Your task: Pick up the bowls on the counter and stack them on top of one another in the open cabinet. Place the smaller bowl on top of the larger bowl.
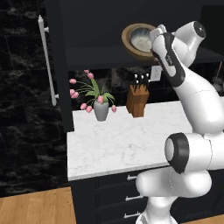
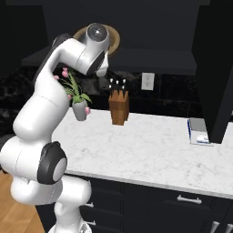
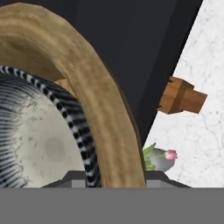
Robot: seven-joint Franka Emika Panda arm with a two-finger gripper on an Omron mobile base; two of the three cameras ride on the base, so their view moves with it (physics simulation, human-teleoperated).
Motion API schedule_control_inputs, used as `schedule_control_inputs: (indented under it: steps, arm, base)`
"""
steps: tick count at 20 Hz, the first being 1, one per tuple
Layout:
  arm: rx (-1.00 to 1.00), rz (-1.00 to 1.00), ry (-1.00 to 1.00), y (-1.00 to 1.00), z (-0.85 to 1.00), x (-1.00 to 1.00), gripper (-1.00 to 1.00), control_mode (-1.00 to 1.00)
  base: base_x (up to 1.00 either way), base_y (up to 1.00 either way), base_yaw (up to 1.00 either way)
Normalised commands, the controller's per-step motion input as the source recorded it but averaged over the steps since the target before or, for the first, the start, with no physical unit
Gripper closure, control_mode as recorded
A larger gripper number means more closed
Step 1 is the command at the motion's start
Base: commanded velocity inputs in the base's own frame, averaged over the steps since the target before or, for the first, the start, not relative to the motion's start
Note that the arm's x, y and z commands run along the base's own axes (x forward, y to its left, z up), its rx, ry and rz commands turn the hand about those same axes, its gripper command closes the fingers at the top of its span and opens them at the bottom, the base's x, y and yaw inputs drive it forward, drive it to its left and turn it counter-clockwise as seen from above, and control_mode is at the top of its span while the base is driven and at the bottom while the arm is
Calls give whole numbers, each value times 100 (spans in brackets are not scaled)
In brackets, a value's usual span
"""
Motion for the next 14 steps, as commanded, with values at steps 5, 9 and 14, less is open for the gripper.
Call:
schedule_control_inputs:
  steps: [5, 9, 14]
  arm:
    - [0, 0, 0, -1, -1, 20, 100, -100]
    - [0, 0, 1, 0, -11, 40, -100, -100]
    - [0, 0, 0, 0, -1, 39, -100, -100]
  base:
    - [0, 0, 0]
    - [0, 0, 0]
    - [0, 0, 0]
